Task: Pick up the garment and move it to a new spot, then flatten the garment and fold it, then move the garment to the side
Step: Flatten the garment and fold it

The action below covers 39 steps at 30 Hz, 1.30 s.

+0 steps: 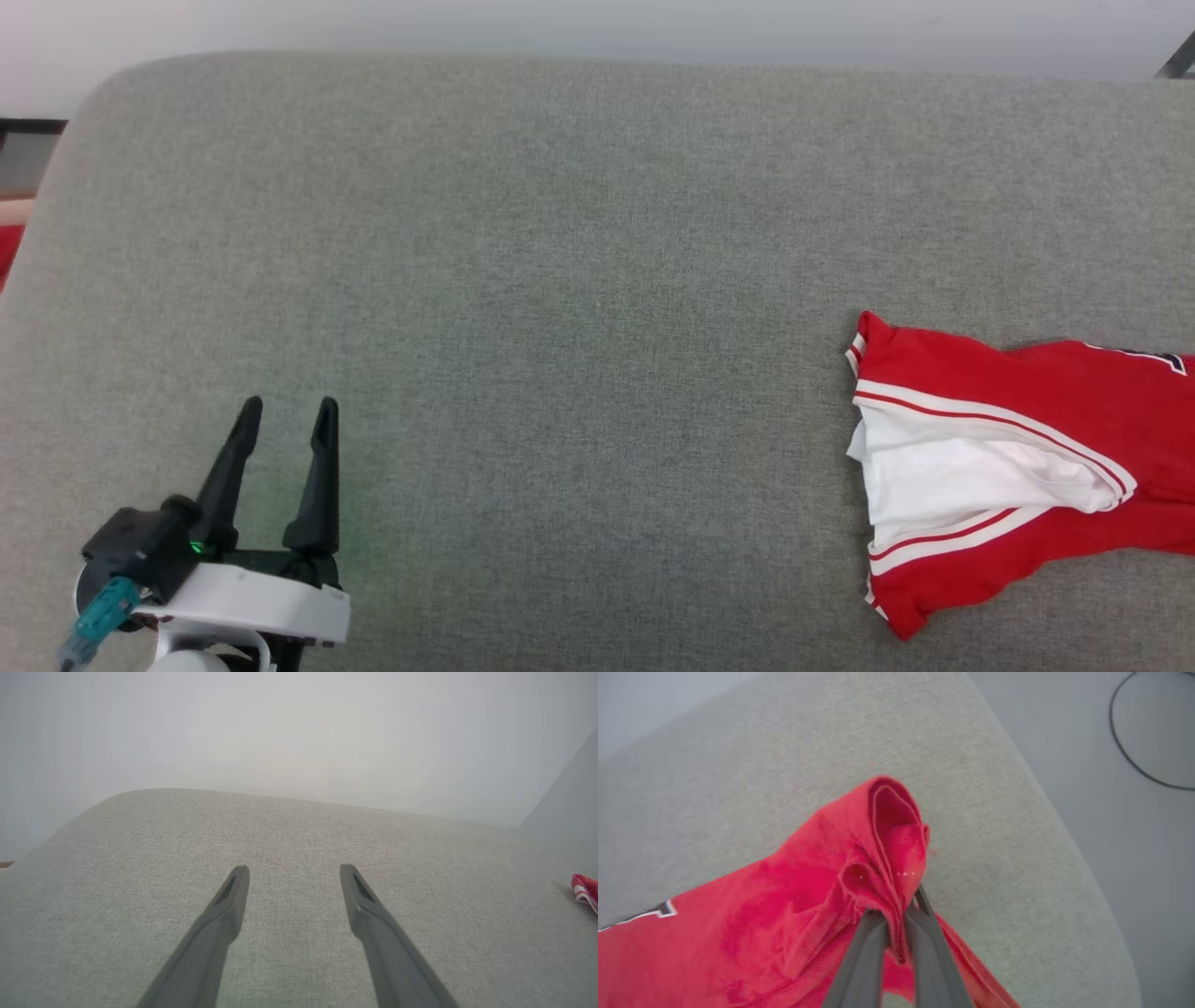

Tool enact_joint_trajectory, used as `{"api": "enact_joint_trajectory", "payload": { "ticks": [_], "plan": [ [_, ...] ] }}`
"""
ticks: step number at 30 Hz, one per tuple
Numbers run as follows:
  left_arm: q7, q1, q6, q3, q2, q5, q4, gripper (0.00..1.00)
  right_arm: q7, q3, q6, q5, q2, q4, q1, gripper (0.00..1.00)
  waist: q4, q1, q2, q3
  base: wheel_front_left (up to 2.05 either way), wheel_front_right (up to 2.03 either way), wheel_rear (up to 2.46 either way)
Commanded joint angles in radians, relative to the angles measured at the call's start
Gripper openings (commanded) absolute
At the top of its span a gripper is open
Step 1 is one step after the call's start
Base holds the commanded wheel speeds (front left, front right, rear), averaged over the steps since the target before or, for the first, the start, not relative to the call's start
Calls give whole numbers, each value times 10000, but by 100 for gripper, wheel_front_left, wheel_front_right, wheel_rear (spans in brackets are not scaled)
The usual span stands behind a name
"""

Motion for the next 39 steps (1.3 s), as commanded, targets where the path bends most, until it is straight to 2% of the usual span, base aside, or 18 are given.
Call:
{"api": "enact_joint_trajectory", "payload": {
  "ticks": [1,5,10,15,19,29,39],
  "plan": [
    [7,-9,-27,-12,-20,-12,26,100,29,176,-8,131,82,-143,-31,0,-26,1,0,-80,0,0,0],
    [7,104,-27,0,-91,-82,97,100,254,1150,-8,915,420,-1236,208,0,-93,1,0,-298,0,0,0],
    [7,239,-27,38,-176,-193,168,100,833,2629,-8,1630,828,-3202,660,0,-202,1,0,-532,0,0,0],
    [7,329,-27,21,-220,-302,172,100,1269,4116,-8,1977,1156,-4793,772,0,-184,1,0,-709,0,0,0],
    [7,352,-27,-28,-259,-383,137,100,1560,5268,-8,2049,1432,-5461,539,0,-93,1,0,-747,0,0,0],
    [7,289,-27,-155,-397,-500,88,100,1518,7386,-8,1749,2080,-5293,-380,0,332,1,0,-598,0,0,0],
    [7,217,-27,-180,-506,-515,117,100,881,8621,-8,1558,2152,-4390,-854,0,627,1,0,-501,0,0,0]
  ]
}}
